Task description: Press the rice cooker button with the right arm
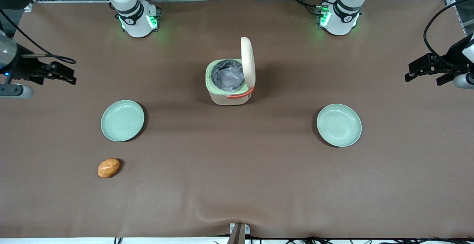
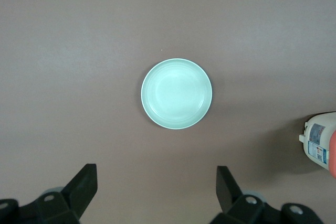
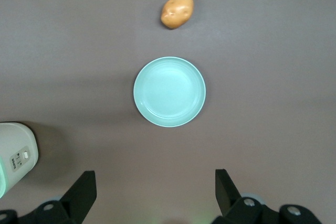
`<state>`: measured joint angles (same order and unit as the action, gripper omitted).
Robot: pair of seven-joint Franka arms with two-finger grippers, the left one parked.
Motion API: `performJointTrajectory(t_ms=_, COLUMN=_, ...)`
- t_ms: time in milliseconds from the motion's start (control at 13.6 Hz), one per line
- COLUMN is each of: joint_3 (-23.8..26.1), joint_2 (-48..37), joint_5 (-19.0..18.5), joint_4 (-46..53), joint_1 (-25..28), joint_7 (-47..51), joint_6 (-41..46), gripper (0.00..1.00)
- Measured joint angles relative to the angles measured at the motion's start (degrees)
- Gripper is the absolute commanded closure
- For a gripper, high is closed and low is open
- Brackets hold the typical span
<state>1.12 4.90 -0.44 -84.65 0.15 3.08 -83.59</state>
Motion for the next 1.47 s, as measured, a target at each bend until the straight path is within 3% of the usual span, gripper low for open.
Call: performJointTrajectory(t_ms=1468, joint_3=-2.74, joint_2=-1.51, joint_5=0.03, joint_4=0.01, joint_1=-0.35, joint_7=2.17, joint_6=3.65, gripper=0.0)
